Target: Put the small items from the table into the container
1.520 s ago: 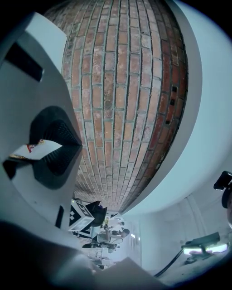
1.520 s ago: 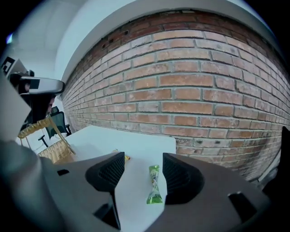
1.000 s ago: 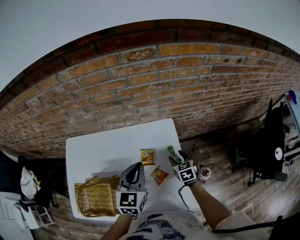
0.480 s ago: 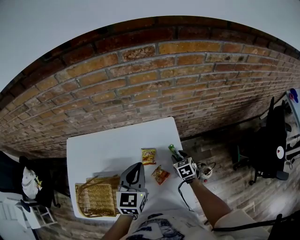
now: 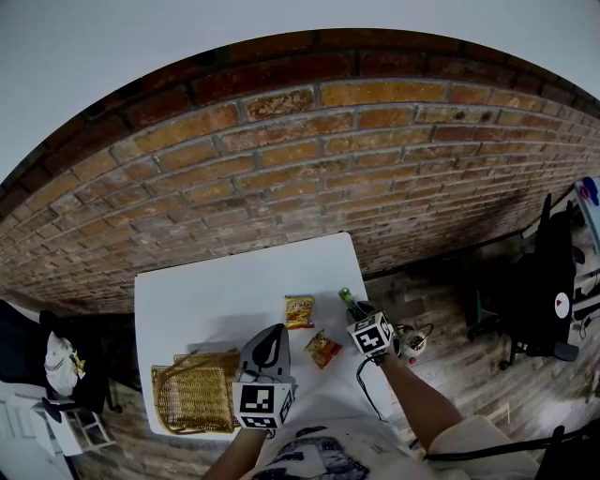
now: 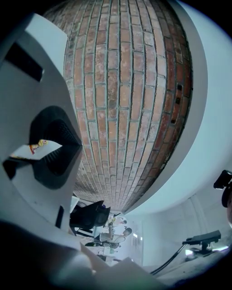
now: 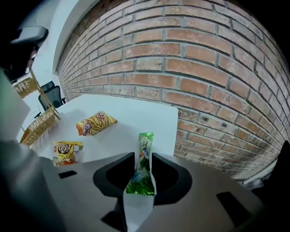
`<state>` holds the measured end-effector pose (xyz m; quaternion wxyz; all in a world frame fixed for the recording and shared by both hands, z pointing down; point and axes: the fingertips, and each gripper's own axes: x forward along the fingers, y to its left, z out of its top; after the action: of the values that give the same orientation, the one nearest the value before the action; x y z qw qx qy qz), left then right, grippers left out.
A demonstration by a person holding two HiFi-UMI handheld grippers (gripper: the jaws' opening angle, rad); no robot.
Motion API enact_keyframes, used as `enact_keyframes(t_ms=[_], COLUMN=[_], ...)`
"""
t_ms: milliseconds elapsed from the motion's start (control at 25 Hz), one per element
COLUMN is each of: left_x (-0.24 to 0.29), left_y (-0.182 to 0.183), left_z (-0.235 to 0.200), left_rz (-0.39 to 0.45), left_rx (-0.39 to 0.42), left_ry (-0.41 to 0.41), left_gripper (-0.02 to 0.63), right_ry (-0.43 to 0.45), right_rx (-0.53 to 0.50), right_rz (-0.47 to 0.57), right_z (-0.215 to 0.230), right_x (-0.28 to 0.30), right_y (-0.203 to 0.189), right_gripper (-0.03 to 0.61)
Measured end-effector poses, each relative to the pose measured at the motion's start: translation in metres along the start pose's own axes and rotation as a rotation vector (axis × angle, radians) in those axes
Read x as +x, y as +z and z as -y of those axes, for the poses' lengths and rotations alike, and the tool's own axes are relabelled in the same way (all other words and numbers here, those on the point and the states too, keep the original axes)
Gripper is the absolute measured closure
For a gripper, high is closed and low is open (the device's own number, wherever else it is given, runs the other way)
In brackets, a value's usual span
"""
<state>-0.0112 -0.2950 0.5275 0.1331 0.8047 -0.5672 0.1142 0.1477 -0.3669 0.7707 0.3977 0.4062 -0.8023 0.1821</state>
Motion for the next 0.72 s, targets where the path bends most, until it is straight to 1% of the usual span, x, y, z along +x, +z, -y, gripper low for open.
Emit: enact_keyframes(t_ms=[440,720], left_x=[-0.0009,-0.0045], left_y=[-0.0008,0.0007], left_z=[-0.0006,-0.0002], left_rz=[0.0,0.005], left_rx=[-0.005,-0.003], left_ry=[0.002,0.009], left_gripper=[0.565,0.565], right_ry=[-0.011,-0.017], right_rx=[0.004,0.01], right_rz=[-0.009,0.002], right_z=[0.0024,0.0038], right_x=[-0.0005,-0.0048], right_y=[-0.0036,-0.0021], right_gripper=[0.502,0.509])
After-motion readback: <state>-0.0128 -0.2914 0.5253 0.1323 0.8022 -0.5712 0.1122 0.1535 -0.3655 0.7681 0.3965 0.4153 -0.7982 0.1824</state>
